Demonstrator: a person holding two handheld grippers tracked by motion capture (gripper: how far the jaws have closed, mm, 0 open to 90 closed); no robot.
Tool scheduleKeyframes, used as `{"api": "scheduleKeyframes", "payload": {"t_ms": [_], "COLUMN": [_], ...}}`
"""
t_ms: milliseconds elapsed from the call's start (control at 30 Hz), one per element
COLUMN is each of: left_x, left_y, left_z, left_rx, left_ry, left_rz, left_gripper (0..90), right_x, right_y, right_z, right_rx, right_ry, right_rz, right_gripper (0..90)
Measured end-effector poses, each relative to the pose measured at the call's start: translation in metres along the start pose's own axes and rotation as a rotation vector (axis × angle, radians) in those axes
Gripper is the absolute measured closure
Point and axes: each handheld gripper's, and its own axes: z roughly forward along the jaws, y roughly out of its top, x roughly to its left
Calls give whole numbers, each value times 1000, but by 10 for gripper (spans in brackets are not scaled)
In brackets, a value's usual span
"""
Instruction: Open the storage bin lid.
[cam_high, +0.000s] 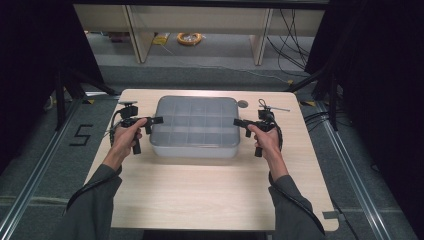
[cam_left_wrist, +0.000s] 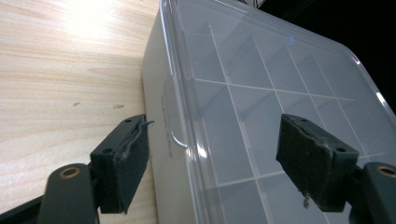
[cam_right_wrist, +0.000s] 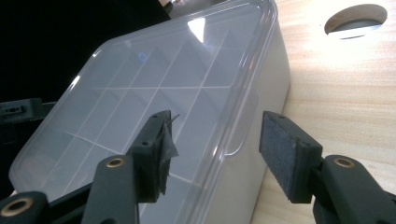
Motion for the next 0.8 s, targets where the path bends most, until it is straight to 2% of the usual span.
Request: {"api": "scheduleKeyframes", "payload": {"t_ms": [67, 100, 133, 167, 200, 233, 267, 300, 333, 367, 400, 567, 600, 633, 667, 700, 800], "left_x": [1, 1, 1, 4, 5, 5, 7, 7, 8, 7, 6, 1, 0, 0, -4, -4, -6], "left_y": [1, 2, 2, 2, 2, 2, 2, 2, 1, 2, 2, 3, 3, 3, 3, 4, 5], "left_z": [2, 5, 5, 8, 9, 10, 11, 11, 14, 14, 15, 20, 21, 21, 22, 21, 18], "left_rx": [2, 5, 5, 13, 18, 17, 23, 23, 23, 24, 24, 27, 37, 37, 28, 27, 31], "left_ry": [5, 6, 6, 11, 15, 12, 13, 13, 12, 4, 1, -5, 4, 4, 28, 37, 46], "left_rz": [-2, -21, -21, -24, -27, -37, -36, -36, -45, -44, -42, -52, -37, -37, -19, 13, -3], "left_gripper": [248, 248, 248, 248, 248, 249, 254, 264, 272, 281, 285, 318, 332, 331, 325, 340, 393], "right_x": [-1, 2, 0, 2, 1, 1, 4, 1, 2, -2, -3, 0, 3, 3, 0, 1, 1], "right_y": [0, 1, 1, 1, 2, 2, 2, 2, 1, 2, 2, 2, 2, 2, 1, 2, 3], "right_z": [2, 4, 5, 5, 6, 6, 6, 8, 9, 10, 12, 13, 13, 13, 15, 14, 13], "right_rx": [1, 13, 3, 13, 9, 19, 35, 23, 33, 22, 12, 31, 43, 43, 30, 27, 23], "right_ry": [-5, -7, -1, -3, -12, 2, -8, -6, 0, 5, 6, 4, 7, 7, 0, -2, -4], "right_rz": [-16, 7, -22, 7, -7, 2, 68, 44, 76, 21, 0, 38, 93, 93, 52, 56, 48], "right_gripper": [456, 457, 456, 456, 457, 459, 462, 467, 472, 476, 480, 502, 503, 503, 525, 541, 554]}}
